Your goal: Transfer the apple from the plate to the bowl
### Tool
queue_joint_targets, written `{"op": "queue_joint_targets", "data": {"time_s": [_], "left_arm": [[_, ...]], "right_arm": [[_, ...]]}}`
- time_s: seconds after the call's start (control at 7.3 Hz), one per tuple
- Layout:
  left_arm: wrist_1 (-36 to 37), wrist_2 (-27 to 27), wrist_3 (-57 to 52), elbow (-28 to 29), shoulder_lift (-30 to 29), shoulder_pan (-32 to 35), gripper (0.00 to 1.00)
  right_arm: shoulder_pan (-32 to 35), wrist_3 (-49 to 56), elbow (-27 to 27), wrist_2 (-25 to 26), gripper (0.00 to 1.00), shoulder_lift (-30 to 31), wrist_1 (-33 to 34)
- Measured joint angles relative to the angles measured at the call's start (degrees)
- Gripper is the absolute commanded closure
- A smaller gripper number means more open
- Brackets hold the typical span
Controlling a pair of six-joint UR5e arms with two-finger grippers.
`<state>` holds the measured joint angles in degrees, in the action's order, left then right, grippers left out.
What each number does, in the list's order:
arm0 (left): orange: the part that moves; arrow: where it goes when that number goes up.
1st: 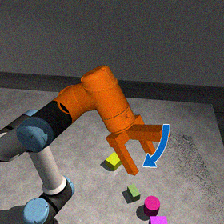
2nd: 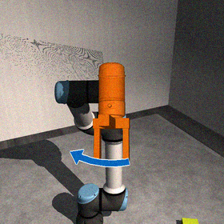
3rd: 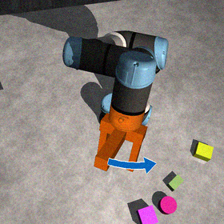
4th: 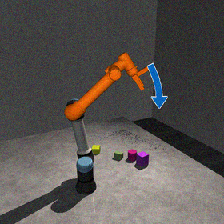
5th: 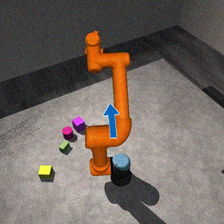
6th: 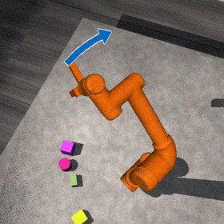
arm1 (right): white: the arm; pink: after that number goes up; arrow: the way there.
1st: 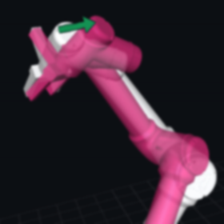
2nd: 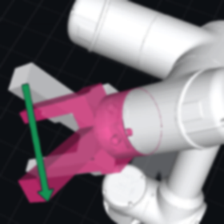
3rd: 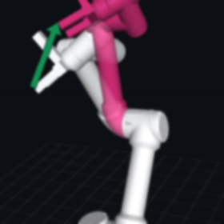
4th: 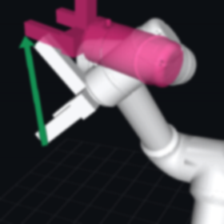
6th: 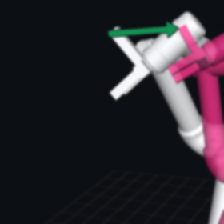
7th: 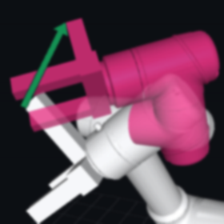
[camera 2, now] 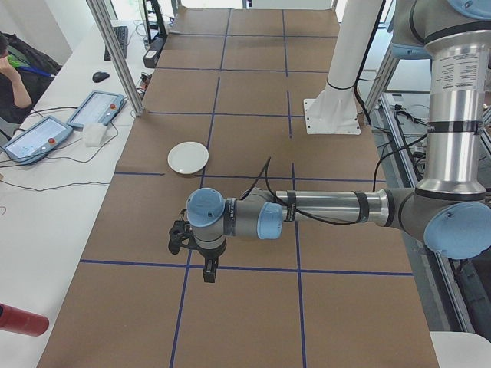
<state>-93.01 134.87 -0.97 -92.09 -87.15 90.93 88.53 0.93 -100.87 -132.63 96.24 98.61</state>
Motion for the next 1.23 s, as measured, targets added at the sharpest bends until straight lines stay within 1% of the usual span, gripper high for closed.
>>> {"op": "queue_joint_targets", "data": {"time_s": [0.41,1.23], "left_arm": [[1.3,0.3,-0.1,-1.5,0.8,0.1,0.00],[1.3,0.4,-0.2,-1.9,0.4,0.0,0.00]], "right_arm": [[0.0,0.0,0.0,0.0,0.00,0.0,0.0],[0.0,0.0,0.0,0.0,0.00,0.0,0.0]]}}
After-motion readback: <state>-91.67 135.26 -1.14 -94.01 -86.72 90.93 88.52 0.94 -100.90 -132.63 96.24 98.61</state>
